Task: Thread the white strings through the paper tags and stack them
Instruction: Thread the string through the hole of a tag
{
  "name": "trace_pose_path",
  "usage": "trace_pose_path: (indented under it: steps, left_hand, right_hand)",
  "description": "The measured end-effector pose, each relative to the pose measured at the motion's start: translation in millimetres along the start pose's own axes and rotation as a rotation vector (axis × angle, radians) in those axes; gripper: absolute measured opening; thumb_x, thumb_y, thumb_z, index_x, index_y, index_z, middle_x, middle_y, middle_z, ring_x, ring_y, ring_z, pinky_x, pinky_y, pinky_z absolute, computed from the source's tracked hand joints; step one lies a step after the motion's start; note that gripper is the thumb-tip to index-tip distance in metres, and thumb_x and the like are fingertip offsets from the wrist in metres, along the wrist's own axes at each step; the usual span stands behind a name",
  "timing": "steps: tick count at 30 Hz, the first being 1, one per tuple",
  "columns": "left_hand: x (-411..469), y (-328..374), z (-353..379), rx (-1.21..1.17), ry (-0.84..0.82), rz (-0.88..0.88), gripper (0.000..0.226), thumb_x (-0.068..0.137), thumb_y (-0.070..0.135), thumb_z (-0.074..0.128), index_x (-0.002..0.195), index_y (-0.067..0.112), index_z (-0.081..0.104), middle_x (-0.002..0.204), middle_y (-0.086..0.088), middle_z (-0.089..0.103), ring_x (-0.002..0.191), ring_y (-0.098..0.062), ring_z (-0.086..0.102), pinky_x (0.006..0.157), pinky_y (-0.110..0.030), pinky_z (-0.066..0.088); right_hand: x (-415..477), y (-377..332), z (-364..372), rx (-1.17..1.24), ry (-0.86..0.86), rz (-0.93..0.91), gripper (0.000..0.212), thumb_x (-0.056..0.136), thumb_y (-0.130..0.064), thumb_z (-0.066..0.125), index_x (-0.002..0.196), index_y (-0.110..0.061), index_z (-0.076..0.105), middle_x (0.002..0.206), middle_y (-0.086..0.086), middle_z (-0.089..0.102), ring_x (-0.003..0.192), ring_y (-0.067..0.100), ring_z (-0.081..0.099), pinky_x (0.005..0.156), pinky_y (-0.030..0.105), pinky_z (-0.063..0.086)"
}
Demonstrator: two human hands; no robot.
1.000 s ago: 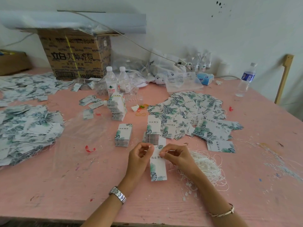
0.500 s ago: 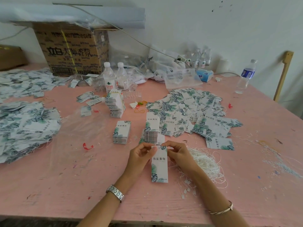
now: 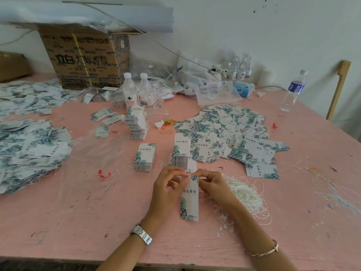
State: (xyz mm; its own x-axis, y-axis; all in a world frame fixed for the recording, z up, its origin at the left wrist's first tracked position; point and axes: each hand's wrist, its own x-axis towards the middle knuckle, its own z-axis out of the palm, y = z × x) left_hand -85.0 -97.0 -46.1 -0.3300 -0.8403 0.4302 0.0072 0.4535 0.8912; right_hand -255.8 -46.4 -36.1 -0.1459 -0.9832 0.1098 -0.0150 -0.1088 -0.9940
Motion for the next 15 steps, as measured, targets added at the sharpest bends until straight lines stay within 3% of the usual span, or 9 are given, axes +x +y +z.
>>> trace_pose_path:
  steps: [6, 9, 12, 15]
  left_hand:
    - [-2.4, 4.5, -1.7, 0.147, 0.054, 0.153, 0.012, 0.084, 0.015, 0.076, 0.095, 0.011, 0.078, 0.114, -0.001, 0.062, 0.083, -0.004, 0.062, 0.071, -0.014, 0.048]
    - [-3.0, 6.8, -1.7, 0.201, 0.058, 0.157, 0.013, 0.082, 0.005, 0.080, 0.093, 0.011, 0.077, 0.114, 0.000, 0.062, 0.083, -0.002, 0.063, 0.069, -0.013, 0.046]
    - [-4.0, 9.2, -0.9, 0.240, 0.055, 0.169, 0.015, 0.081, 0.002, 0.080, 0.091, 0.012, 0.076, 0.114, 0.002, 0.062, 0.080, -0.006, 0.064, 0.067, -0.018, 0.046]
    - [-5.5, 9.9, -1.3, 0.244, 0.038, 0.184, 0.017, 0.081, 0.003, 0.080, 0.092, 0.014, 0.075, 0.116, 0.003, 0.063, 0.081, -0.008, 0.064, 0.069, -0.012, 0.043]
  right_hand:
    - [-1.4, -0.8, -1.0, -0.009, 0.013, 0.008, 0.012, 0.089, -0.002, 0.067, 0.091, -0.009, 0.076, 0.063, -0.009, 0.064, 0.041, 0.003, 0.031, 0.043, 0.013, 0.029]
    - [-2.7, -2.9, 0.9, 0.014, -0.003, -0.020, 0.018, 0.080, -0.018, 0.073, 0.091, -0.006, 0.078, 0.074, 0.000, 0.069, 0.043, 0.003, 0.035, 0.044, 0.013, 0.031]
    - [-2.7, -2.7, -0.1, 0.012, -0.023, -0.046, 0.021, 0.079, -0.020, 0.074, 0.091, -0.003, 0.077, 0.077, 0.001, 0.071, 0.045, -0.001, 0.046, 0.047, 0.009, 0.035]
    - [-3.5, -2.0, 0.0, 0.026, -0.029, -0.048, 0.016, 0.077, -0.021, 0.075, 0.088, -0.010, 0.079, 0.077, -0.001, 0.072, 0.044, -0.001, 0.045, 0.046, 0.009, 0.035]
